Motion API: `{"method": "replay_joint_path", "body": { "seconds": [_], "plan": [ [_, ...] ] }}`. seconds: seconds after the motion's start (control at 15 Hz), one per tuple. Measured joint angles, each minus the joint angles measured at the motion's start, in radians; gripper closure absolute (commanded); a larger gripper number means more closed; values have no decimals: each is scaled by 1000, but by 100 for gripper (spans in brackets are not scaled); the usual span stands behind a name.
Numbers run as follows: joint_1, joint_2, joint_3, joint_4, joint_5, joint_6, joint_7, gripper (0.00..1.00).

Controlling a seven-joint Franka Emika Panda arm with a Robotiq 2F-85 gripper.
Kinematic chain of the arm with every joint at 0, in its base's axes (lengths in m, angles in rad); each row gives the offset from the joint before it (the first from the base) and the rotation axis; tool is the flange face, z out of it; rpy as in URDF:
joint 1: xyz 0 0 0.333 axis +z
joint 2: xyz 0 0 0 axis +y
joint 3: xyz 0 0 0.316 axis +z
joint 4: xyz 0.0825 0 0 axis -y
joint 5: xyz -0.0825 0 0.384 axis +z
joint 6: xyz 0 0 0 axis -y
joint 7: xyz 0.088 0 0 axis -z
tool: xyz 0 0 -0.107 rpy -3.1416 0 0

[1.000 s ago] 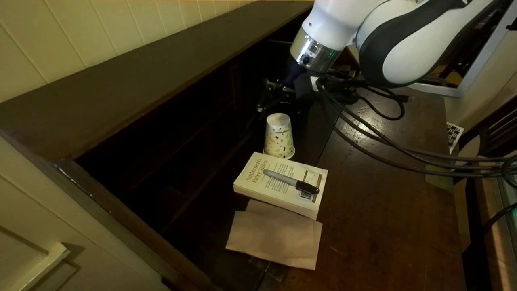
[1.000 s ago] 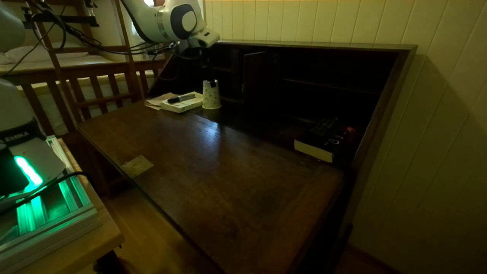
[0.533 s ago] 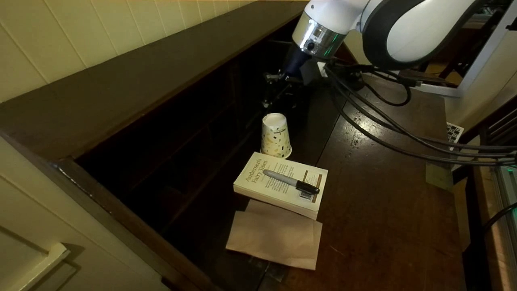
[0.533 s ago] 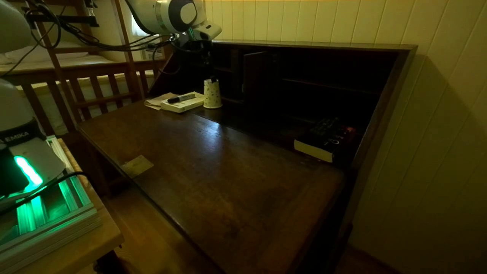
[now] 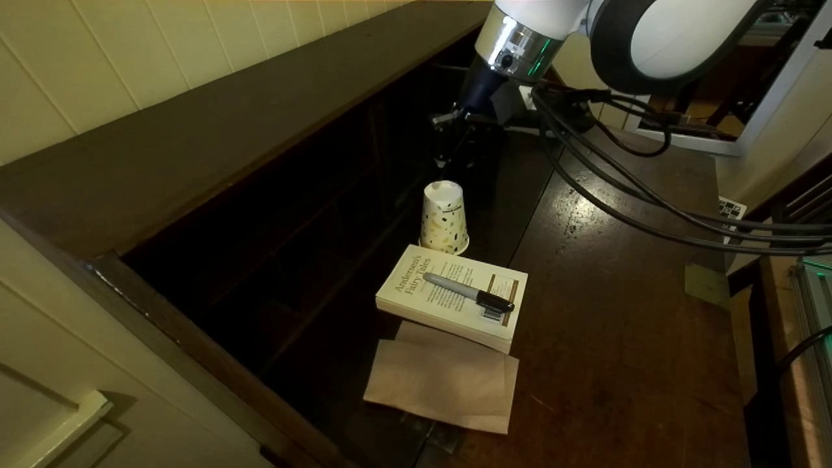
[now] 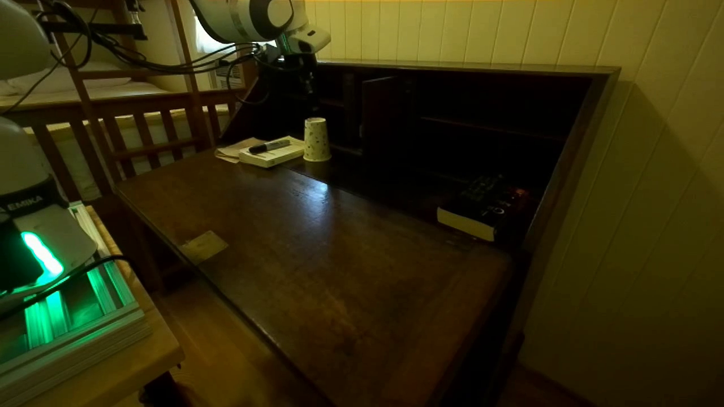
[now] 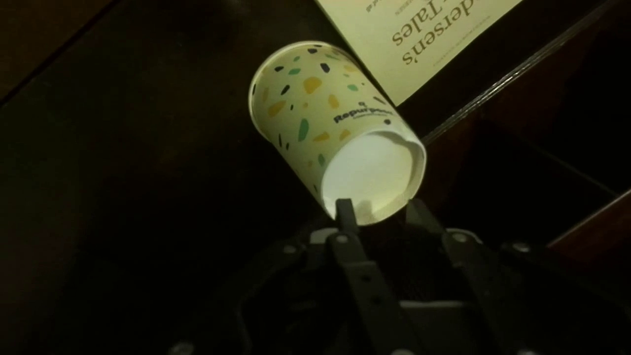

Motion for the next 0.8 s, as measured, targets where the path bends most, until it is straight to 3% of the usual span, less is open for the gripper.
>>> {"method": "replay_joint_path", "body": {
  "seconds": [0.27,0.4,0.53,0.6,0.73,0.8],
  "plan": [
    [-72,0,68,-1,0,-17,-36,7],
    [-88,0,79,-2,-1,-31,-54,0],
    [-90,0,77,-6,-5,-37,-68,0],
    [-64,-11,47,-11,48,-30,-120,5],
    [37,-52,-60,-18,186,-12,-257,12],
    [103,-73,-126,-21,243,-3,-314,21]
  ]
}}
